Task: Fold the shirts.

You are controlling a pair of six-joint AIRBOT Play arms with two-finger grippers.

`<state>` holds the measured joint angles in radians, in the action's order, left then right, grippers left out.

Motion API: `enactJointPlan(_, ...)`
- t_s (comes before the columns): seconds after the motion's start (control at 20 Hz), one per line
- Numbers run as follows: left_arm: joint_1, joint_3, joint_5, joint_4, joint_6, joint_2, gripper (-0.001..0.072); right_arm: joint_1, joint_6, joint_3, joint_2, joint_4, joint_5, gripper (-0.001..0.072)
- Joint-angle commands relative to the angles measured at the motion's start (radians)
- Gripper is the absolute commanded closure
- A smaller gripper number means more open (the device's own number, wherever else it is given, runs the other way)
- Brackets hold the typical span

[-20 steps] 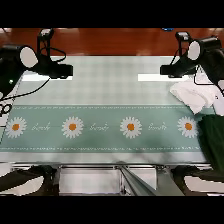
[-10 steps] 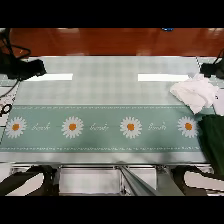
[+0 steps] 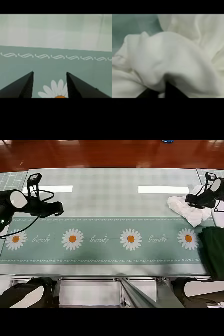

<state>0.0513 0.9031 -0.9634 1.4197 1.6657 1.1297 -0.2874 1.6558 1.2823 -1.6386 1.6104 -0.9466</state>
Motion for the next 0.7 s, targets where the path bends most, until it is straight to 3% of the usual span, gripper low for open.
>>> enactJointPlan(0.0,-0.058,0.019,-0.002,-0.002,-0.003,0.0,0.0201,-0.003,-0.088,0.02,-0.007,-0.112,-0.034,0.068)
enactJointPlan(0.3,-0.246,0.12,-0.042,-0.032,0.0,-0.138,0.0203,0.005,-0.14,0.231,0.257,-0.232,-0.07,0.0681)
enactJointPlan(0.4,-0.259,0.12,-0.047,-0.032,0.05,-0.207,0.0203,0.045,-0.154,0.332,0.34,-0.232,-0.09,0.068)
enactJointPlan(0.65,-0.256,0.1,-0.087,-0.072,0.049,-0.319,0.0203,0.206,-0.152,0.584,0.447,-0.194,-0.154,0.0681)
